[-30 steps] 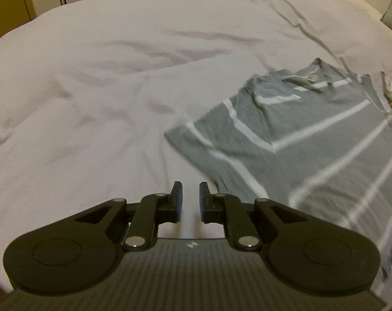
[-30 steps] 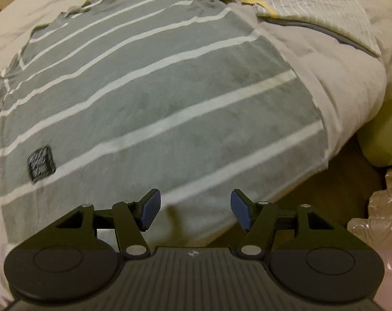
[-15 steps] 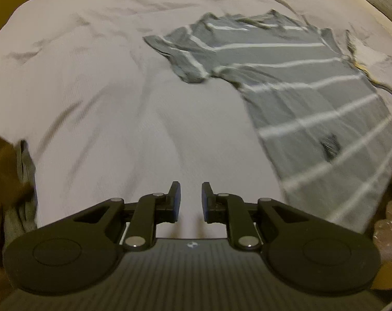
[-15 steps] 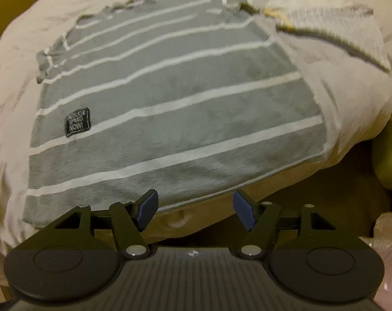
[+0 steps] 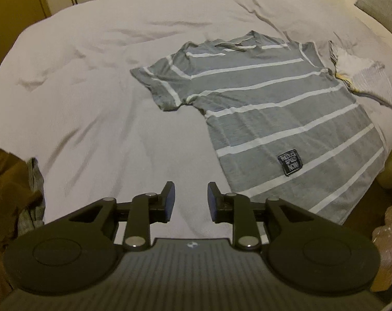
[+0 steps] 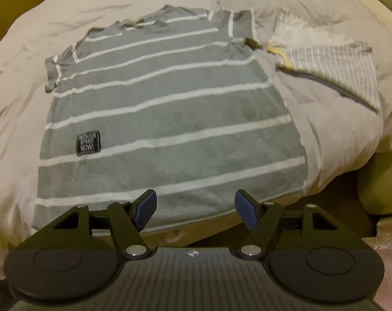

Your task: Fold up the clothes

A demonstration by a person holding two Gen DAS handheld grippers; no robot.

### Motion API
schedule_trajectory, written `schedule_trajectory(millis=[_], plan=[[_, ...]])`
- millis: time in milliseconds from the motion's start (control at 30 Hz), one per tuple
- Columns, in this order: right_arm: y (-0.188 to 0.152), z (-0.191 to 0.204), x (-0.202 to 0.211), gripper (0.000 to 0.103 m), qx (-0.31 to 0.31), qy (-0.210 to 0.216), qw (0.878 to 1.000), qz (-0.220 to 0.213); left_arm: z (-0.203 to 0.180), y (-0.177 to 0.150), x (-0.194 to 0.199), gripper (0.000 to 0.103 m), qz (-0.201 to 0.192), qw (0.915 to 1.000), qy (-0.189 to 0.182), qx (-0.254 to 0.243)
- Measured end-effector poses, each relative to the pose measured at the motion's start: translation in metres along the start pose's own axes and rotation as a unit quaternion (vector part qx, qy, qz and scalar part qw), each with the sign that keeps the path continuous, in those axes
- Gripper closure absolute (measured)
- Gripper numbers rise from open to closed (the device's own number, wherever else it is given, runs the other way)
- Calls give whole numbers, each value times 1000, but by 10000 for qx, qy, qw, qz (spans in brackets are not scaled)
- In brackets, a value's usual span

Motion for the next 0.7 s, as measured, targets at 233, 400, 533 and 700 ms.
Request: schedule_trajectory(millis=[233,400,533,700], plan=[[13,1,23,30,-93,-1,10000,7,-35,-3,7,76,171,9993,-233,-246],[15,3,44,20,-108,1,9999,30,-67,-1,19,62,296,9972,-515,-455],[11,6,55,19,-78,97,9999,48,-85,3,25,56,299,9956,-614,-638],[3,12,60,15,-17,163,9998,118,-92,6,27,47,307,9948,-596,-767]])
Point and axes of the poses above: each gripper's, at about its wrist camera, not at the fingertips, and x roughly against the way its jaws point, z to its left, y to its top, the point moved 4 cm from there along -x, roughly the way its jaws point, and after that the axes turned 8 degrees about x, right-handed, at the moved point
